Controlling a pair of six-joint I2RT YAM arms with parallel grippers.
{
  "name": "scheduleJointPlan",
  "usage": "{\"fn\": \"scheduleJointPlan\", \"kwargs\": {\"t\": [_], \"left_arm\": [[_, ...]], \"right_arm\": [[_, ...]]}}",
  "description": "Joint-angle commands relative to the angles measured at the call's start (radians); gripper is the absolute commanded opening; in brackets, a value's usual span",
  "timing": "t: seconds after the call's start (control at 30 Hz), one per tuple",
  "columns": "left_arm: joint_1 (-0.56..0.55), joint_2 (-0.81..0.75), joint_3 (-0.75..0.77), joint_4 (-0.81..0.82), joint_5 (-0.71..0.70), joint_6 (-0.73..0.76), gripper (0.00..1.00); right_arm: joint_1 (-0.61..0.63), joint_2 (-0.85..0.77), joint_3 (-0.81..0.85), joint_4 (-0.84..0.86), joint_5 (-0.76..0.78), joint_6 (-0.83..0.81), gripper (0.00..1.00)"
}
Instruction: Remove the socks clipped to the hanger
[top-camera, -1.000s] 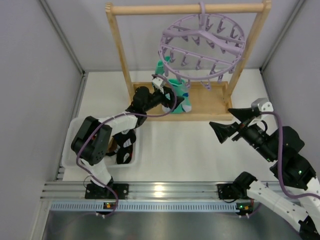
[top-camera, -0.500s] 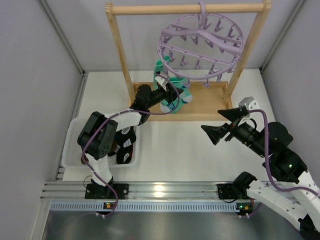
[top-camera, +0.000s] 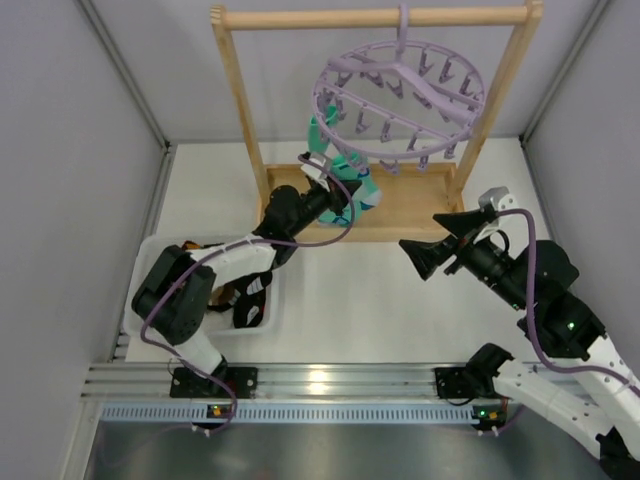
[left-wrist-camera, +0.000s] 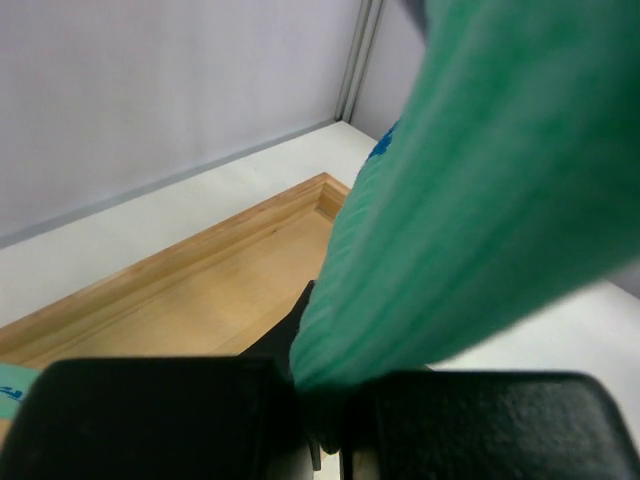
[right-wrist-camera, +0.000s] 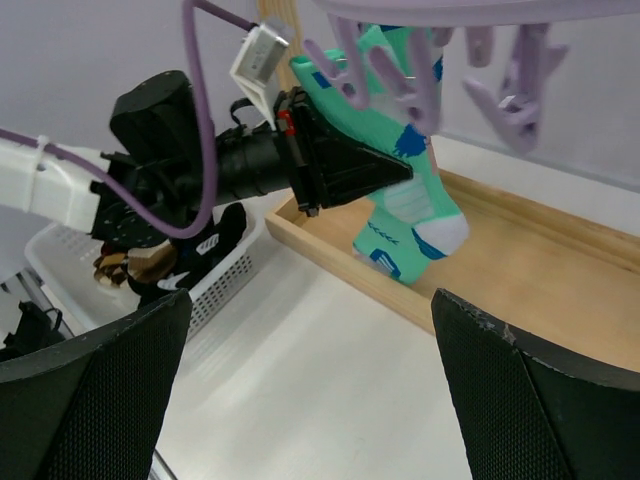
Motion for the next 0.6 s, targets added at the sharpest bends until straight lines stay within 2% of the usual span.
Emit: {"fn": "scheduleJointPlan", "kwargs": {"t": [0.0, 0.17, 0.27, 0.47, 0.57], "left_arm": [[-0.065, -0.134, 0.038, -0.071, -0.166, 0.035, 0.00], [-0.231, -0.185, 0.087, -0.315, -0.458, 0.154, 0.00], [-0.317, -0.191, 0.116, -0.387, -0.651, 0.166, 0.00], [-0.464, -0.184, 0.159, -0.507, -0.923, 0.171, 0.00], [-0.519, -0.161, 0.191, -0.550, -1.003, 0.180, 0.00]], "right_arm": [[-0.012, -0.038, 0.023, 0.055, 0.057, 0.046, 0.99], [-0.012, -0.075, 0.040, 0.009, 0.083, 0.078, 0.99], [-0.012, -0.081, 0.063, -0.018, 0.112, 0.092, 0.99], [-0.012, -0.089, 0.121, -0.100, 0.227, 0.107, 0.99], [-0.012, -0.081, 0.168, -0.152, 0.323, 0.122, 0.99]]}}
